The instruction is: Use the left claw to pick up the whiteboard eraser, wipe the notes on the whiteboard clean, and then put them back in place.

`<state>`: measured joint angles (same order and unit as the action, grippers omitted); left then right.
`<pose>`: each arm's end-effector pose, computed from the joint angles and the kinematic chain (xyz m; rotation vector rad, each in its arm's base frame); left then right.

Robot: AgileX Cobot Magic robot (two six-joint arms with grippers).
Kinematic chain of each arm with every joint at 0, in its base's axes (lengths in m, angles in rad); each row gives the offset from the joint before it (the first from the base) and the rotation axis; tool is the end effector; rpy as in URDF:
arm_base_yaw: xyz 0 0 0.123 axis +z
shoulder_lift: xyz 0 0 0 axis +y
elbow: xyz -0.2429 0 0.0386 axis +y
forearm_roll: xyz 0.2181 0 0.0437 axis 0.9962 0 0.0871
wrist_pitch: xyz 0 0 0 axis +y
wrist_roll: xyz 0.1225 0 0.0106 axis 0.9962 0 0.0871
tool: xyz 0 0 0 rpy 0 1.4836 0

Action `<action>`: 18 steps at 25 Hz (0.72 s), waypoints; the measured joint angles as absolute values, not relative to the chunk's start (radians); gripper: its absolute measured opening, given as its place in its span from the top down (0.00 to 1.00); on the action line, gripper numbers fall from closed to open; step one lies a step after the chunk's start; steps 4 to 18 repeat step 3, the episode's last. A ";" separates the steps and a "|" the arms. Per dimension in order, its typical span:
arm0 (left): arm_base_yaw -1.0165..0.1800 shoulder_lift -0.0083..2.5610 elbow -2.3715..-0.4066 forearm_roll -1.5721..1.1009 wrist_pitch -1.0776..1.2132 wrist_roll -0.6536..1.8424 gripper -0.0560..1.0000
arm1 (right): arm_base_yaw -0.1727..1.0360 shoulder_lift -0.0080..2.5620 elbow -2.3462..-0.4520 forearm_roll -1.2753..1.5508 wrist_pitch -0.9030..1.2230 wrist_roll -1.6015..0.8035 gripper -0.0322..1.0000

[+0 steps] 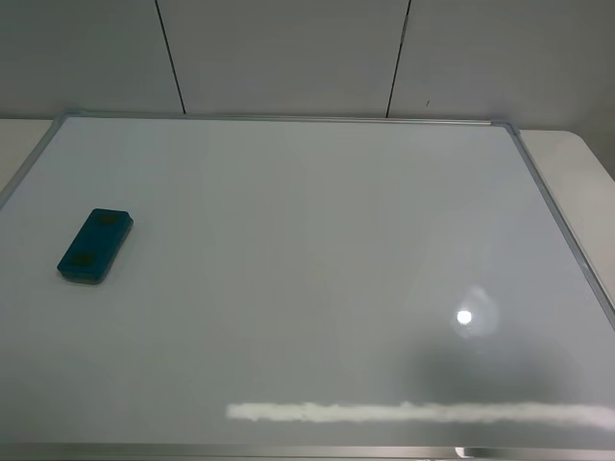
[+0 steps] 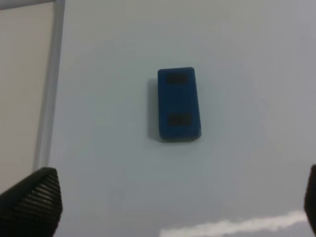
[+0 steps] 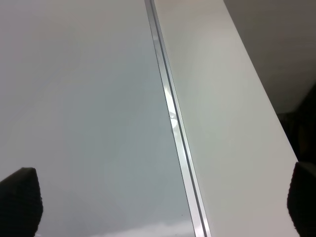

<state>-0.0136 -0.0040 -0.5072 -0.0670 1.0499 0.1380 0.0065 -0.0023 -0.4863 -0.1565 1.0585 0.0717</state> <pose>0.0361 -0.0076 0.2519 0.1561 2.0145 -0.0010 0.0373 -0.0165 0.2459 0.0726 2.0450 -0.1389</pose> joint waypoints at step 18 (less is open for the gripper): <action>-0.014 -0.004 -0.507 -0.066 1.050 0.135 0.01 | 0.006 -0.002 -0.486 -0.157 1.058 0.072 0.01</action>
